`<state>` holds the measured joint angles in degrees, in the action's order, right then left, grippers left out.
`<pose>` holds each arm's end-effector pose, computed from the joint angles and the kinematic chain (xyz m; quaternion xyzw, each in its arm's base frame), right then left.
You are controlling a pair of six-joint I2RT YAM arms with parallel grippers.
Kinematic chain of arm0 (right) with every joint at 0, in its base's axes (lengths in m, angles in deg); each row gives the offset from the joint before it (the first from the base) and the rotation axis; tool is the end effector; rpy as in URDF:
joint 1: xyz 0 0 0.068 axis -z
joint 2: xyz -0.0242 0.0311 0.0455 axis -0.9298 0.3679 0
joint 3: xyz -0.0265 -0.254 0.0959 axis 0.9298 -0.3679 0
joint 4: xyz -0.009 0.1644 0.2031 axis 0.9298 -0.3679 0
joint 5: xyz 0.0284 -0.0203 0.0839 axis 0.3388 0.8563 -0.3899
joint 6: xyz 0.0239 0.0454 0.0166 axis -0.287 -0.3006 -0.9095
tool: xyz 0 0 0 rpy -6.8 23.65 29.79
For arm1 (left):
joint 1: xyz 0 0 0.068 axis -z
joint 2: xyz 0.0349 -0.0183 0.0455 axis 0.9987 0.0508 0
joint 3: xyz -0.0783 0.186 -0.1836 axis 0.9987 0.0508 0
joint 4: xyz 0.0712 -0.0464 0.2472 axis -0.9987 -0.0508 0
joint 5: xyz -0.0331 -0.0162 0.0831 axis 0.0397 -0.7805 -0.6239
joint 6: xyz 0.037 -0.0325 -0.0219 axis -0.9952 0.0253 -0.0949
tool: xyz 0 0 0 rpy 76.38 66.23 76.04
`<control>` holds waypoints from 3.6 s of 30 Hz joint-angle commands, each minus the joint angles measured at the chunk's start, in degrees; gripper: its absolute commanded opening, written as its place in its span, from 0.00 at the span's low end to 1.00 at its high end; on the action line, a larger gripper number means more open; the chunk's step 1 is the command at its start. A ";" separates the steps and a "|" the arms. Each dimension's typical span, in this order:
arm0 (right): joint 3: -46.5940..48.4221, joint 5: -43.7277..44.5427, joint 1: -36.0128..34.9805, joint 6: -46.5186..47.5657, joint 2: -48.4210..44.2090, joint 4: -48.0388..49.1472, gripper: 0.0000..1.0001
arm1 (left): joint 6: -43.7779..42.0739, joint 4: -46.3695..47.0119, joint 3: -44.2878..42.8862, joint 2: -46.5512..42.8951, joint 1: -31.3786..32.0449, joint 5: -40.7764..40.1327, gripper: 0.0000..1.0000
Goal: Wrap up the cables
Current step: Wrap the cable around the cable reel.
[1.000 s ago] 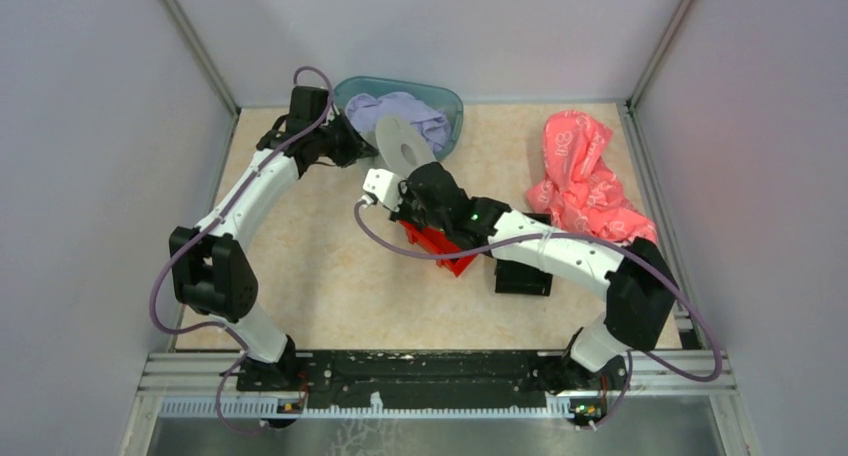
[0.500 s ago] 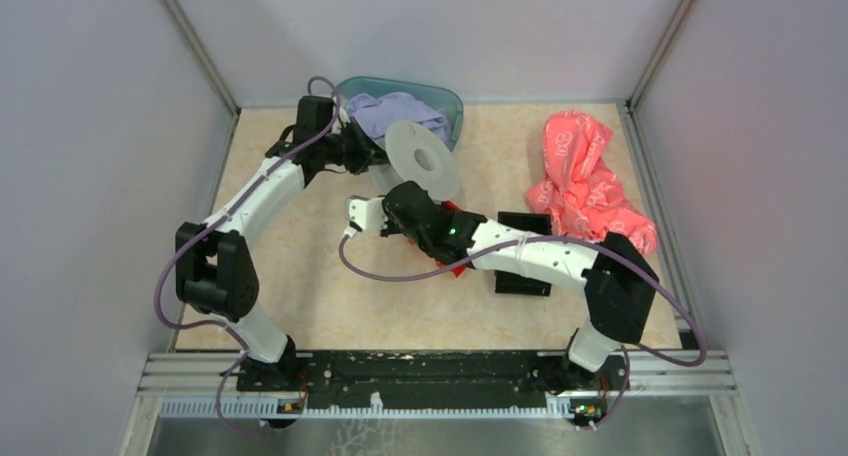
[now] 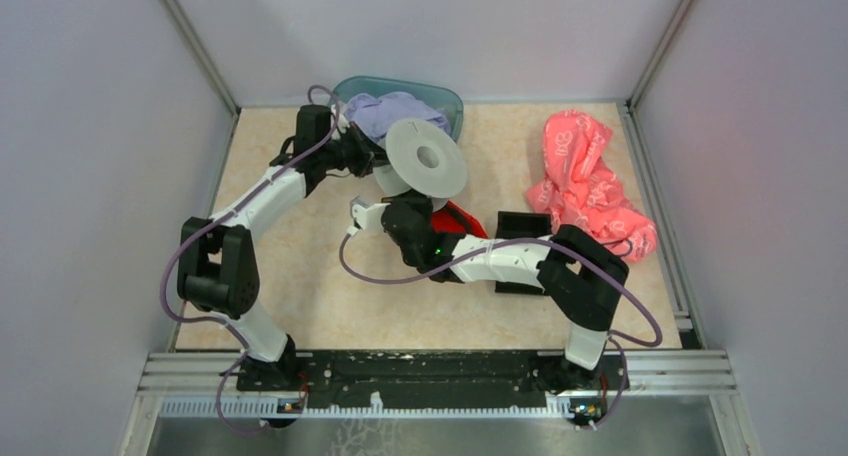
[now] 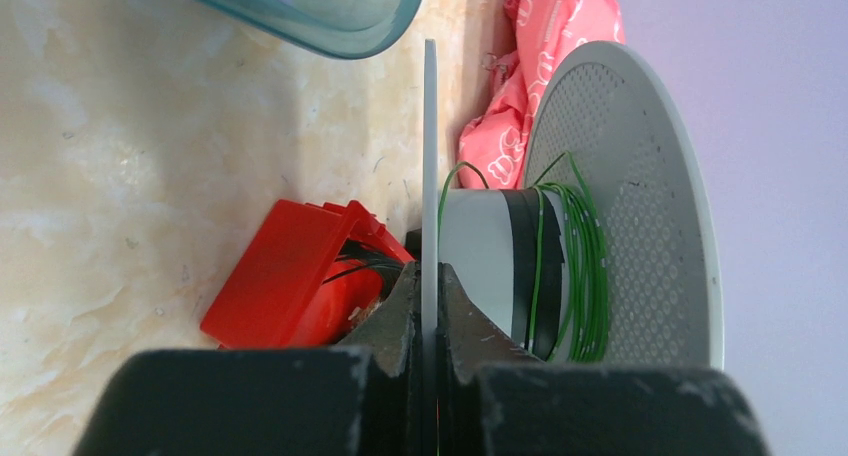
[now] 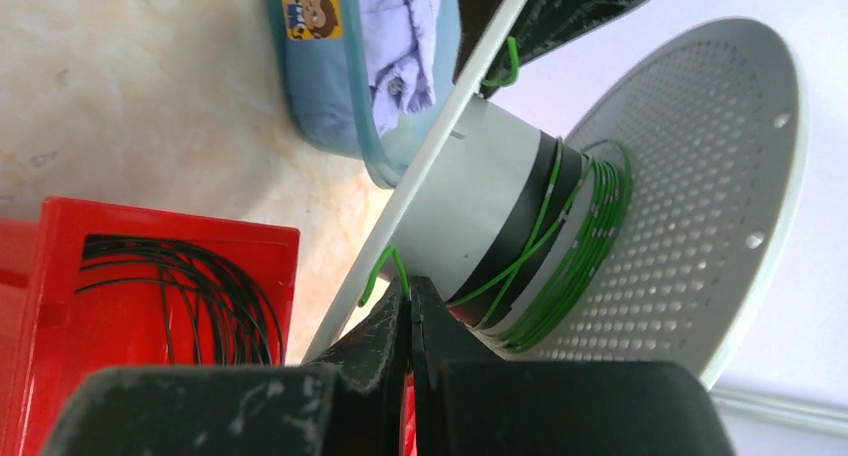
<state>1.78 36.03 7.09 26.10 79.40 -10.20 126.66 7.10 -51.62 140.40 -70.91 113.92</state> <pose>0.2102 0.3321 0.2352 -0.5634 0.5549 -0.3157 0.5244 0.3673 -0.1255 0.2785 -0.1331 0.8359 -0.4610 0.2668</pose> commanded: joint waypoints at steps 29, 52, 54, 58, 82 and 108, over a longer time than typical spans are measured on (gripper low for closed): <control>-2.40 -16.94 2.83 -16.99 -17.66 -16.78 0.62 | 0.51 0.40 -3.65 0.08 -5.96 8.55 0.00; -1.83 -54.45 30.75 -40.38 -34.02 -26.60 0.80 | -35.62 -18.96 -12.04 -2.32 -7.05 0.95 0.00; -0.33 -57.13 33.48 -43.63 -32.14 -26.89 0.79 | -40.11 -22.15 -12.66 -2.57 -7.04 1.30 0.00; 3.92 -60.98 37.10 -50.11 -27.71 -28.06 0.79 | -48.83 -25.44 -12.12 -4.45 -6.91 2.75 0.00; 11.31 -67.60 38.47 -61.15 -15.12 -22.48 0.67 | -83.22 -37.90 -16.49 -11.10 -4.64 11.81 0.00; 13.84 -65.24 38.56 -36.66 -25.73 -41.28 0.72 | -74.39 -36.50 -15.71 -9.86 -4.15 19.30 0.00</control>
<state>11.13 -27.31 45.01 -18.60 56.21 -44.91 50.86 -31.61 -65.80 131.07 -75.54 129.18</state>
